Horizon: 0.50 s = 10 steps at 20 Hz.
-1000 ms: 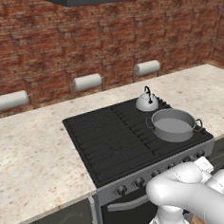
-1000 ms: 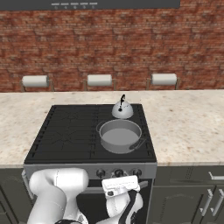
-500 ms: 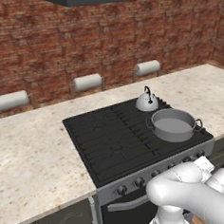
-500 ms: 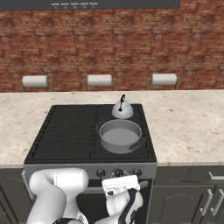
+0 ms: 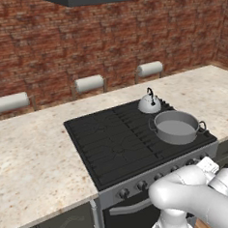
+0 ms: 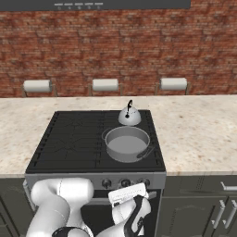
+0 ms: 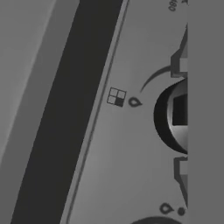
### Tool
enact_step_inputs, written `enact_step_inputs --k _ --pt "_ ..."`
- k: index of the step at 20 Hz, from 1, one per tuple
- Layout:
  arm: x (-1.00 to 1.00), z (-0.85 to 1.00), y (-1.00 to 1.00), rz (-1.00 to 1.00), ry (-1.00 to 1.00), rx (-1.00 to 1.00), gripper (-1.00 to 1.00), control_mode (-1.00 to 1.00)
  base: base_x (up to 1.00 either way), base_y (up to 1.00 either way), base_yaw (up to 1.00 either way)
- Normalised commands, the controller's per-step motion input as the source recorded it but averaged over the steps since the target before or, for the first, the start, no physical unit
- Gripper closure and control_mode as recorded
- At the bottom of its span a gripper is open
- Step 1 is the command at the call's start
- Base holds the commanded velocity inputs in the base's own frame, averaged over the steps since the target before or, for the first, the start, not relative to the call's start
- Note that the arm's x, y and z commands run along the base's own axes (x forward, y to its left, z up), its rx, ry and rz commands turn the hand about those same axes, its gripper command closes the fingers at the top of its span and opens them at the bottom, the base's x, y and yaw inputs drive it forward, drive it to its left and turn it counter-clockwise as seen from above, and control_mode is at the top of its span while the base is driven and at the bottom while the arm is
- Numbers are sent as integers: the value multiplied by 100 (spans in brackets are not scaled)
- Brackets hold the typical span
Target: Pick the kettle from the cabinet and place it on a stove burner. Then pick the pot from the counter and place it on another stove burner. Finally, turn both burners on.
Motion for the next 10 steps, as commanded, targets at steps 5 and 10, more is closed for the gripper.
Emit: enact_step_inputs --k 5,10 --pt "0 3 0 0 0 -24 100 -100 0 0 0" --pt "0 1 0 0 0 -24 100 -100 0 0 0"
